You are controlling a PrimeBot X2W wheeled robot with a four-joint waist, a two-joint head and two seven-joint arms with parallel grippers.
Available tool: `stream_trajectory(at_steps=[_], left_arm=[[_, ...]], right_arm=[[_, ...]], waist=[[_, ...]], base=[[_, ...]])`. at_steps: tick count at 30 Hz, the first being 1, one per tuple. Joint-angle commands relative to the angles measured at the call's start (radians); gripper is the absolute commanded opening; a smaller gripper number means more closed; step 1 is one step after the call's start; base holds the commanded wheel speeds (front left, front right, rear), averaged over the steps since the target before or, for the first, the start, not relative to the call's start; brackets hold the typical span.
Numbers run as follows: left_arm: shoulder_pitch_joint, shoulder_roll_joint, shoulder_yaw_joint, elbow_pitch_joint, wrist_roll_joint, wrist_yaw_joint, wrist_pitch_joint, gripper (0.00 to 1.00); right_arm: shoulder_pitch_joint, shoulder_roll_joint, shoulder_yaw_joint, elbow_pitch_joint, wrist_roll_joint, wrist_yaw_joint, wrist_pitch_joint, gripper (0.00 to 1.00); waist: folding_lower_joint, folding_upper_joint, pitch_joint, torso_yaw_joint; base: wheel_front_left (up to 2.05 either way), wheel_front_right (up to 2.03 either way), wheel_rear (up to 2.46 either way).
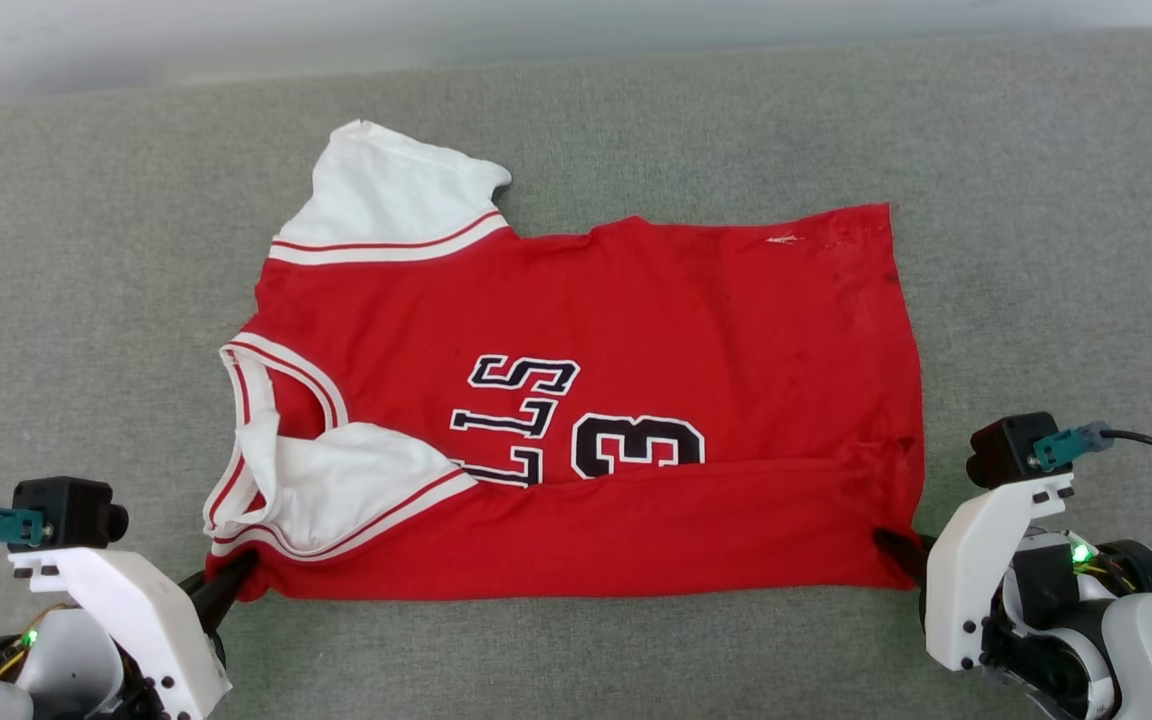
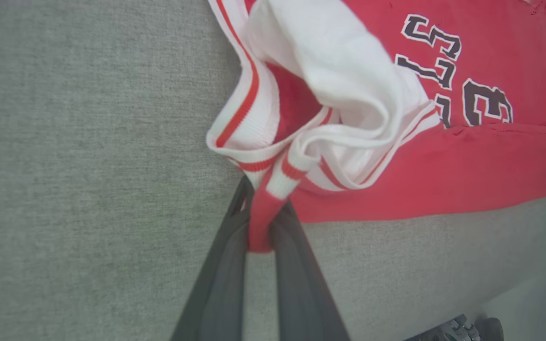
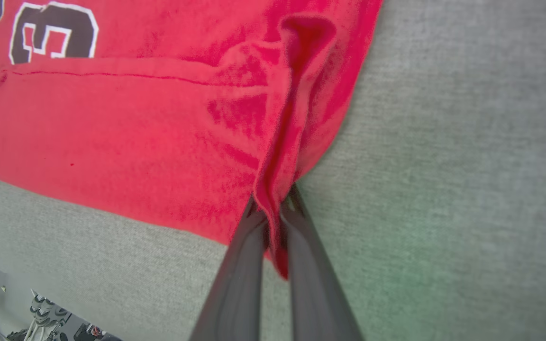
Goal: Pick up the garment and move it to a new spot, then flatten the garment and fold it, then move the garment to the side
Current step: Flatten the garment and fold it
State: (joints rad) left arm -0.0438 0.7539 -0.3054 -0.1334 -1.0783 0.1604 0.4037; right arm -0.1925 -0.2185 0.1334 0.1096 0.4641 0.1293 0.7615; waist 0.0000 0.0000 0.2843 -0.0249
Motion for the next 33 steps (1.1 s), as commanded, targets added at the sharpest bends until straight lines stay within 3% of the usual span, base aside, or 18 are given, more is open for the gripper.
stream_trajectory(at_steps=[1, 9, 20, 29, 30, 31, 32, 33], left_arm=[[0.013, -0.009, 0.004, 0.004, 0.000, 0.012, -0.012, 0.00], [0.054, -0.050, 0.005, 0.004, -0.016, 0.066, -0.025, 0.00], [0.209, -0.053, -0.024, -0.043, -0.043, 0.118, -0.002, 0.00], [0.201, -0.116, -0.076, 0.046, -0.055, 0.077, -0.004, 0.00], [0.197, -0.125, -0.079, 0.058, -0.061, 0.072, -0.004, 0.16], [0.192, -0.135, -0.078, 0.067, -0.063, 0.064, -0.014, 0.73], [0.184, -0.138, -0.074, 0.078, -0.057, 0.061, -0.024, 1.00], [0.179, -0.135, -0.073, 0.085, -0.049, 0.058, -0.031, 1.00]], right_arm=[[0.014, -0.006, 0.012, 0.012, 0.007, 0.002, 0.008, 0.00], [0.028, -0.047, 0.027, -0.007, 0.031, 0.002, -0.015, 0.00], [0.173, -0.071, -0.003, -0.040, 0.063, 0.001, 0.013, 0.00], [0.283, -0.026, -0.032, -0.026, 0.037, 0.001, -0.023, 0.01], [0.287, -0.021, -0.033, -0.024, 0.034, 0.001, -0.037, 0.13], [0.292, -0.020, -0.028, -0.026, 0.030, 0.001, -0.052, 1.00], [0.293, -0.021, -0.021, -0.035, 0.026, 0.001, -0.076, 1.00], [0.291, -0.023, -0.021, -0.047, 0.020, 0.001, -0.109, 1.00]], waist=[[0.0000, 0.0000, -0.026, 0.002], [0.0000, 0.0000, -0.141, 0.009], [0.0000, 0.0000, -0.259, 0.025], [0.0000, 0.0000, -0.243, 0.023], [0.0000, 0.0000, -0.241, 0.022], [0.0000, 0.0000, -0.240, 0.021], [0.0000, 0.0000, -0.239, 0.020], [0.0000, 0.0000, -0.239, 0.019]], base=[[0.00, 0.00, 0.00], [0.00, 0.00, 0.00], [0.00, 0.00, 0.00], [0.00, 0.00, 0.00], [0.00, 0.00, 0.00], [0.00, 0.00, 0.00], [0.00, 0.00, 0.00], [0.00, 0.00, 0.00]])
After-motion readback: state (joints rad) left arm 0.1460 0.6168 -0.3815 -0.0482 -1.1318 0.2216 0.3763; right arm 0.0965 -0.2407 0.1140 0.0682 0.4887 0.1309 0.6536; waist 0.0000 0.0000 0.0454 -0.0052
